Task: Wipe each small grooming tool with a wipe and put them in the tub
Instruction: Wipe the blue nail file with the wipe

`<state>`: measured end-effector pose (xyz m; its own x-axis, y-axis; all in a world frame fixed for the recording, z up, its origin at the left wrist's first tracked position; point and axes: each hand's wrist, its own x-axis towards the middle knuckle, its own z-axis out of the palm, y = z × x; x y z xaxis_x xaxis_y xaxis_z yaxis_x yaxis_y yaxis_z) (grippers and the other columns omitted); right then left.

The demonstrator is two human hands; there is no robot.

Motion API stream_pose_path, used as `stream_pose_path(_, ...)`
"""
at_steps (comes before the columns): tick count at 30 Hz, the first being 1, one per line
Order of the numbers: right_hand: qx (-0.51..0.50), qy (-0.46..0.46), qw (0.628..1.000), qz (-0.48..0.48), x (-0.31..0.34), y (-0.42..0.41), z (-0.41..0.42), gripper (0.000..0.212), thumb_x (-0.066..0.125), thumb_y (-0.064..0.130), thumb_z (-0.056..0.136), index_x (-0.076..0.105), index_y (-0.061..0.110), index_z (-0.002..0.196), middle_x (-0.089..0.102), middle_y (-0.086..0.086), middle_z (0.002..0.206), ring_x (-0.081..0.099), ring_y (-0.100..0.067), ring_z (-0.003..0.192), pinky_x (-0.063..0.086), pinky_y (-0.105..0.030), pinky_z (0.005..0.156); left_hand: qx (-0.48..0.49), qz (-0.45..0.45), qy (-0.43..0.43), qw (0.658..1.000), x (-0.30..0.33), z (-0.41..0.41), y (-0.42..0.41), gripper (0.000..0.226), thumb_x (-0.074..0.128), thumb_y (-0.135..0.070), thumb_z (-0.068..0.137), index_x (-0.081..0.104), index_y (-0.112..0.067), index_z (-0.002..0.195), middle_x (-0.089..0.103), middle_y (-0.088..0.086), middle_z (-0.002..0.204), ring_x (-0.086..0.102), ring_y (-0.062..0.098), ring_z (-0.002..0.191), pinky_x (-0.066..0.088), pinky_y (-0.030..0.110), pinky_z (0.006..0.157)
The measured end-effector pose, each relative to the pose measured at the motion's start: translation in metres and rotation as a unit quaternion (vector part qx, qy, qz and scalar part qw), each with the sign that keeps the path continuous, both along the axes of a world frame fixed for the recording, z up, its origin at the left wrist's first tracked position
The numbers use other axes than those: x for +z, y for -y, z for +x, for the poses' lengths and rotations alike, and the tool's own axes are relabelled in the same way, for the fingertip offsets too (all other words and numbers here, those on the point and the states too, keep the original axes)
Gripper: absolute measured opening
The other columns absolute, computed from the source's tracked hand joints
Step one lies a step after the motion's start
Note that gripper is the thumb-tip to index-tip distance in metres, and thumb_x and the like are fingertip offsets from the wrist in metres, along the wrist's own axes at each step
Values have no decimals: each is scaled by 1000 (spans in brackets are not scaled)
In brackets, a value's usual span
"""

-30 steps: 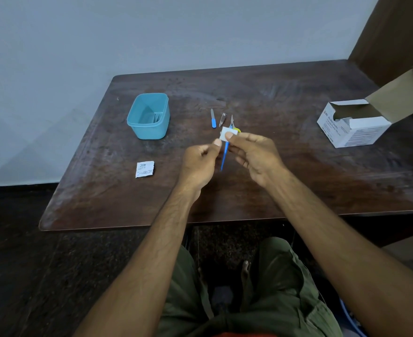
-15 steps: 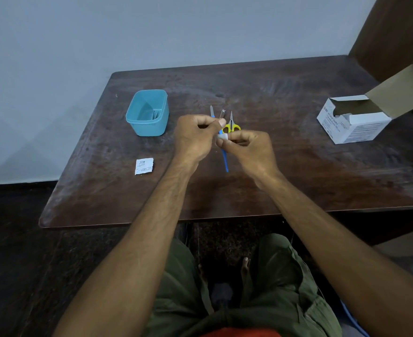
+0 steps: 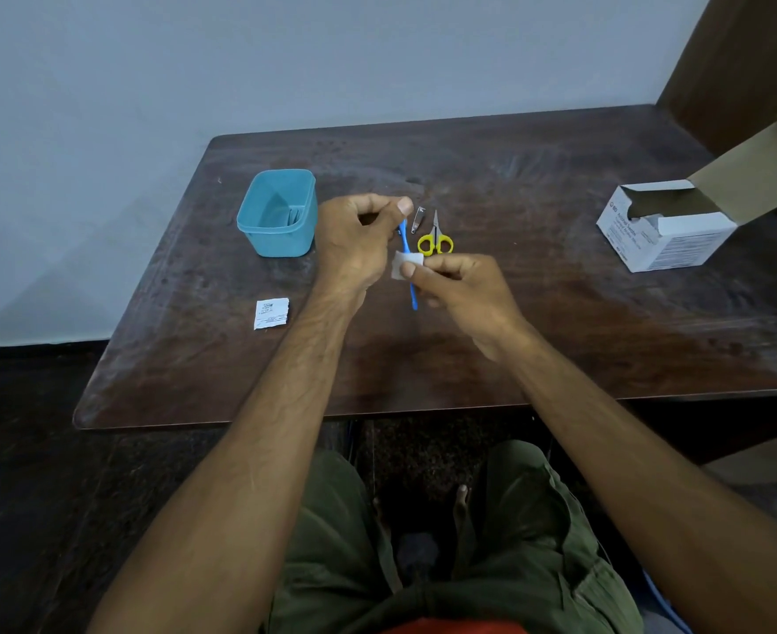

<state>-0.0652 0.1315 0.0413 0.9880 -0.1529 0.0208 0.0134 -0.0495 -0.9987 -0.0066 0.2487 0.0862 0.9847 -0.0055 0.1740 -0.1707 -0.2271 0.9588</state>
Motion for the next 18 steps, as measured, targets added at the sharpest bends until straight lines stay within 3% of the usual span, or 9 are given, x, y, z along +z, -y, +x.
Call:
stream_pose_path(3, 8, -41, 999, 10, -11, 0, -8, 4, 72, 20, 85, 74, 19, 83, 70, 2, 75, 64, -8, 71, 46, -25, 67, 2, -15, 0, 1000, 4, 1, -3, 9, 69, -19, 87, 73, -10, 85, 65, -7, 66, 55, -7, 49, 45, 9, 53)
stream_pose_path(8, -9, -47, 998, 29, -12, 0, -10, 3, 71, 18, 85, 75, 18, 85, 71, 2, 77, 64, -7, 70, 46, -20, 65, -21, -41, -35, 998, -9, -3, -4, 17, 67, -26, 89, 72, -13, 79, 65, 0, 68, 57, 4, 59, 49, 16, 58)
stream_pose_path(13, 0, -46, 998, 47, -7, 1, -9, 12, 69, 19, 88, 74, 8, 91, 70, -5, 81, 63, -8, 69, 45, -20, 63, -36, -70, -56, 995, -30, -17, -4, 12, 69, -14, 87, 71, -16, 75, 62, -9, 52, 56, 7, 54, 51, 22, 56)
stream_pose_path(16, 25, -86, 989, 116, -9, 2, -12, 10, 67, 18, 89, 71, 11, 84, 67, 0, 75, 64, -9, 68, 47, -21, 64, -57, -85, -83, 991, -31, -16, -7, 9, 67, -12, 89, 71, -10, 81, 63, -9, 54, 56, 2, 51, 50, 17, 55)
stream_pose_path(18, 36, -106, 981, 161, -8, 2, -14, 10, 64, 17, 90, 69, 12, 83, 68, 1, 73, 64, -10, 67, 47, -22, 65, -84, -93, -103, 987, -32, -16, -9, 10, 64, -13, 91, 71, -10, 85, 65, -3, 62, 58, 5, 57, 52, 21, 63)
